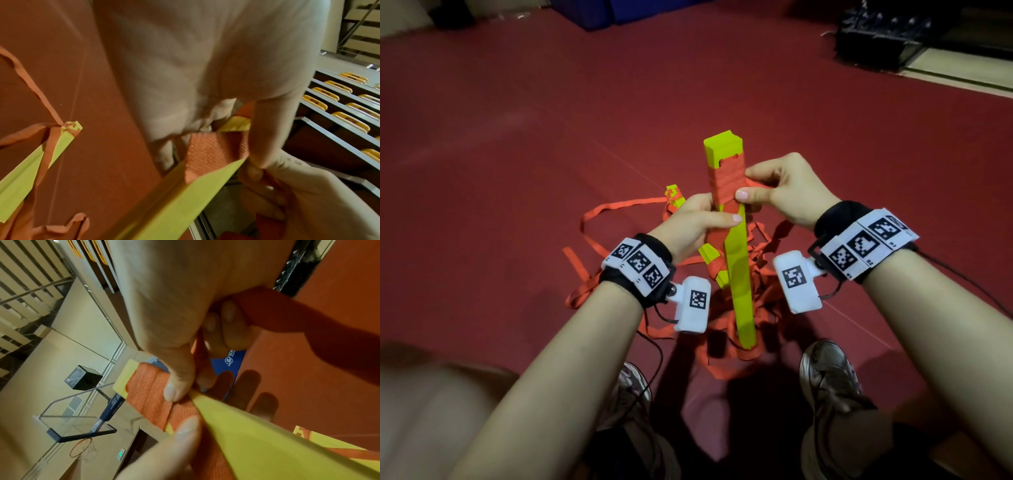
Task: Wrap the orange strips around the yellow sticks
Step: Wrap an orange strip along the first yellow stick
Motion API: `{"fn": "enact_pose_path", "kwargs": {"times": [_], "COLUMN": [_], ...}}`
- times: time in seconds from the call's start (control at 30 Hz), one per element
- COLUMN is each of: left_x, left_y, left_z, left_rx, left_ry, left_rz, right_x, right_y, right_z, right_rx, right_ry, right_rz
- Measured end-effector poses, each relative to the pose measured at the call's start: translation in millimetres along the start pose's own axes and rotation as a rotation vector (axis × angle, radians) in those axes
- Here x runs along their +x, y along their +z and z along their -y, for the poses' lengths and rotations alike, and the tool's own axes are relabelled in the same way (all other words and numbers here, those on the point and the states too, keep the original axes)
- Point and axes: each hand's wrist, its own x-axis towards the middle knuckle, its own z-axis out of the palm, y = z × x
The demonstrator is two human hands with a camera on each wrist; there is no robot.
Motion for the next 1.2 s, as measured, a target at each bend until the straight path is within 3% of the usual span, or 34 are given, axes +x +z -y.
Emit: {"fn": "enact_pose_path", "kwargs": {"times": [0.23,0.4,0.67,1.0,1.2], "left_x": [9,7,13,10,10], "left_y": [-1,2,-1,1,-3], "left_z": [11,8,-2,-14,-18], "left_rx": [0.109,-0.009,-0.004,-0.074,-0.084], "left_ry": [0.071,0.106,0.191,0.269,0.297], "left_rz": [-0.066,-0.136,-0.192,-0.146,-0.18], "right_x": [0,3,10,5,1], "right_y": [3,-7,-23,-69,-59], "right_z": [-3,-6,-4,2,-8], "right_rx": [0.029,-0.297,-0.7,-0.846,-0.876], "right_ry": [0.02,0.056,0.113,0.285,0.363], "right_rz": [-0.066,-0.124,-0.317,-0.436,-0.435]}}
